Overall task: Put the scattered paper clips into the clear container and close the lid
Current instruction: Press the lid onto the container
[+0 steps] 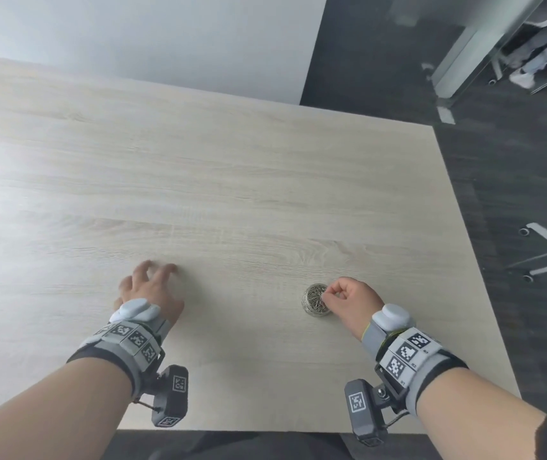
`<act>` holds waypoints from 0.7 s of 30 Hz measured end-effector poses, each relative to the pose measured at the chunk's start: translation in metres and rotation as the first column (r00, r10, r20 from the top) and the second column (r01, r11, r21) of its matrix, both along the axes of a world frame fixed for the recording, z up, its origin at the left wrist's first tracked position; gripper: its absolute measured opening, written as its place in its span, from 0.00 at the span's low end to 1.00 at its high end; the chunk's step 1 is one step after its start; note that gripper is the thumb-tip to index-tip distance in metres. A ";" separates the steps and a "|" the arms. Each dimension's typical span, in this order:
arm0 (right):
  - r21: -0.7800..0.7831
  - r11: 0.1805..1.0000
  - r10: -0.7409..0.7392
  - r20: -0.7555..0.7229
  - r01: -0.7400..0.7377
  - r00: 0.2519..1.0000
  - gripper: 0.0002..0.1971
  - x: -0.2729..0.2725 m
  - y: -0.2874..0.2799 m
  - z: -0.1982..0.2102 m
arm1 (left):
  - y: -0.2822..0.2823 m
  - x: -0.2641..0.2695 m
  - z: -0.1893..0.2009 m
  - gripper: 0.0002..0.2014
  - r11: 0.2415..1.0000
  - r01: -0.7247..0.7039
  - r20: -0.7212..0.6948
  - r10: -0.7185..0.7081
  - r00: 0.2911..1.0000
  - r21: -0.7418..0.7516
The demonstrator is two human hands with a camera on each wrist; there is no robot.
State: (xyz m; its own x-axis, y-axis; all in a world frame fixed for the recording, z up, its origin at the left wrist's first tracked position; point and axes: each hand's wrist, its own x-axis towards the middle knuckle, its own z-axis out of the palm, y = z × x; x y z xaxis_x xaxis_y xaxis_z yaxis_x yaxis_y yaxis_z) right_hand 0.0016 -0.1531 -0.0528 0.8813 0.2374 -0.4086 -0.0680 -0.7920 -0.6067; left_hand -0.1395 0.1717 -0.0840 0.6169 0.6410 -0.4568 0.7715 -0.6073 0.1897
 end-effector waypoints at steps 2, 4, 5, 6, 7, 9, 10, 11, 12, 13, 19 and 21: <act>0.002 1.000 0.018 -0.008 -0.018 1.000 0.05 -0.002 0.004 0.004 | -0.003 0.003 0.001 0.29 1.000 0.017 0.063 -0.017 0.998 -0.005; 0.027 0.999 0.025 -0.010 -0.024 1.000 0.04 -0.005 0.008 0.008 | -0.010 0.012 0.004 0.27 0.999 0.029 0.100 -0.026 0.995 -0.032; 0.046 0.999 0.026 -0.008 -0.025 1.000 0.04 -0.007 0.009 0.010 | -0.016 0.018 0.006 0.27 0.997 0.040 0.115 -0.032 0.993 -0.067; 0.064 0.998 0.023 -0.007 -0.023 1.000 0.02 -0.008 0.011 0.012 | -0.023 0.026 0.009 0.28 0.991 0.056 0.140 -0.039 0.989 -0.119; 0.082 0.996 0.021 -0.004 -0.020 1.000 0.01 -0.009 0.012 0.015 | -0.033 0.035 0.012 0.29 0.978 0.062 0.187 -0.024 0.982 -0.201; 0.122 0.991 0.050 0.013 -0.051 0.999 0.09 -0.012 0.016 0.022 | -0.057 0.049 0.024 0.29 0.897 0.061 0.316 0.090 0.945 -0.438; 0.146 0.987 0.070 0.026 -0.073 0.997 0.14 -0.013 0.017 0.026 | -0.070 0.057 0.030 0.29 0.832 0.084 0.355 0.141 0.924 -0.549; 0.176 0.980 0.091 0.034 -0.095 0.995 0.20 -0.013 0.017 0.031 | -0.084 0.066 0.036 0.29 0.764 0.109 0.365 0.174 0.915 -0.636; 0.202 0.972 0.114 0.035 -0.119 0.993 0.25 -0.012 0.016 0.035 | -0.098 0.074 0.041 0.29 0.690 0.130 0.360 0.200 0.911 -0.712; 0.221 0.964 0.146 0.034 -0.150 0.989 0.29 -0.013 0.017 0.039 | -0.109 0.080 0.047 0.28 0.622 0.148 0.351 0.219 0.910 -0.769; 0.264 0.947 0.174 0.063 -0.185 0.983 0.27 -0.008 0.009 0.040 | -0.148 0.098 0.053 0.25 0.332 0.175 0.264 0.246 0.933 -0.927; 0.237 0.958 0.151 0.066 -0.162 0.986 0.26 -0.005 0.002 0.038 | -0.151 0.097 0.049 0.22 0.322 0.178 0.268 0.261 0.928 -0.930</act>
